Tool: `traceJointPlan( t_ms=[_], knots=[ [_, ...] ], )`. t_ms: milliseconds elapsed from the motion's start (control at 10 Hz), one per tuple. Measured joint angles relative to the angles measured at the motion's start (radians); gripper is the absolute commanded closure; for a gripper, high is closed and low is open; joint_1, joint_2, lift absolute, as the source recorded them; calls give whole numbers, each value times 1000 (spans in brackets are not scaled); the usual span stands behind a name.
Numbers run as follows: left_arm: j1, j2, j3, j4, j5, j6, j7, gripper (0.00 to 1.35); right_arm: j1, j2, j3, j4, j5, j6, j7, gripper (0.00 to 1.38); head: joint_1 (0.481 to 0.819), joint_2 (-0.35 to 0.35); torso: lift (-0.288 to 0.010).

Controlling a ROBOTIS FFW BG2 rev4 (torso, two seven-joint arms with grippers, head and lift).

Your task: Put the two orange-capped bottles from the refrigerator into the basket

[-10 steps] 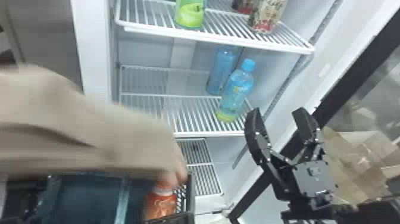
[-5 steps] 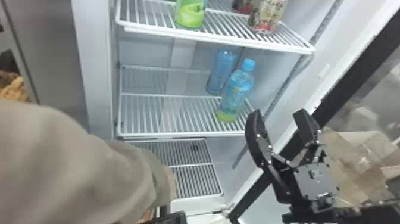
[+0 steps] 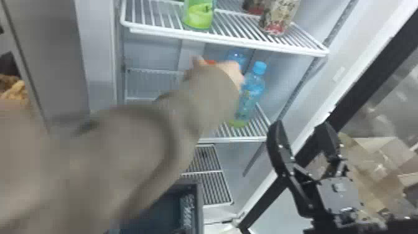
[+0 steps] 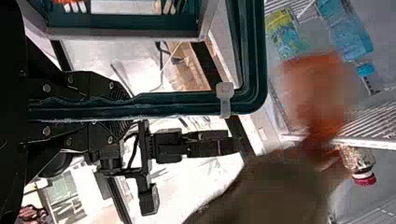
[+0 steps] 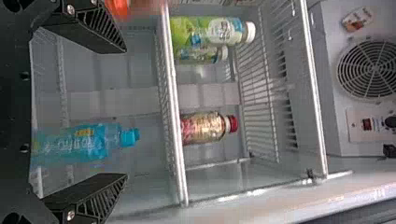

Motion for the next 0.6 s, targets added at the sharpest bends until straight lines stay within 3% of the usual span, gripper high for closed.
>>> traceJointPlan(
  t_ms=[200, 600],
  knots=[
    [1, 0, 4, 0, 0, -5, 1, 1141, 5, 6, -33, -19, 22, -3, 0, 107, 695, -350, -288],
    [3, 0, -6, 0, 5, -9, 1, 1141, 0, 0, 5, -9, 30, -6, -1, 107, 695, -350, -288]
  ],
)
